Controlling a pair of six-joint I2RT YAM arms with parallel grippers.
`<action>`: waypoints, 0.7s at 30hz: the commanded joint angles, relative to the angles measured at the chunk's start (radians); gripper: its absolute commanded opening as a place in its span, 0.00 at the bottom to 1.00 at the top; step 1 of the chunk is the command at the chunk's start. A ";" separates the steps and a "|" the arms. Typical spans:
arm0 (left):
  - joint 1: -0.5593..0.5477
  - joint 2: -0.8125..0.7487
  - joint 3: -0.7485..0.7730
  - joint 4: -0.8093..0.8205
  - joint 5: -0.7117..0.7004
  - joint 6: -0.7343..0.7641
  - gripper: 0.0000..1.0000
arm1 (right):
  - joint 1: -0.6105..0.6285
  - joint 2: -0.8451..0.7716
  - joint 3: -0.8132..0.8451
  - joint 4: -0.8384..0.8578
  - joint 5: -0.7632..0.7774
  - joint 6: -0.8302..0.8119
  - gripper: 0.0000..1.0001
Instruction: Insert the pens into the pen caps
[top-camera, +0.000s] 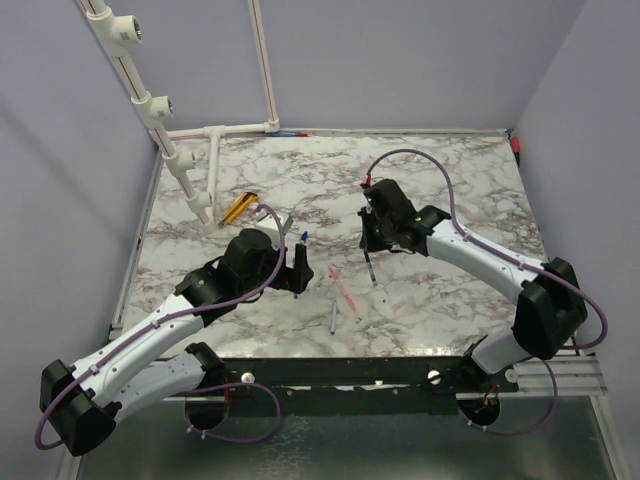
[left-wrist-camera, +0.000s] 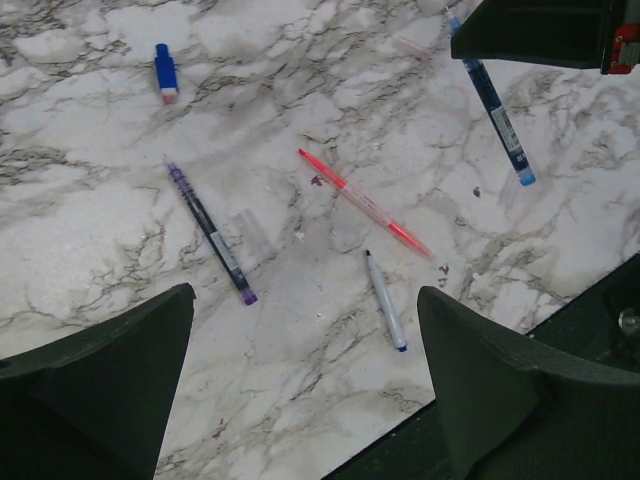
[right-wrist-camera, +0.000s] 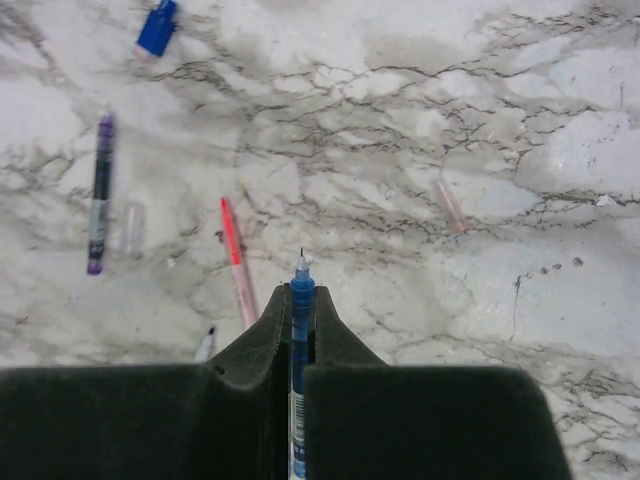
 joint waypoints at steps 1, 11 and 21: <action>-0.004 -0.032 0.020 0.117 0.207 -0.030 0.93 | 0.000 -0.138 -0.064 0.035 -0.158 0.022 0.01; -0.005 -0.037 0.027 0.304 0.499 -0.171 0.95 | 0.002 -0.432 -0.165 0.238 -0.534 0.131 0.01; -0.004 -0.033 0.060 0.434 0.715 -0.269 0.89 | 0.033 -0.499 -0.171 0.461 -0.708 0.301 0.01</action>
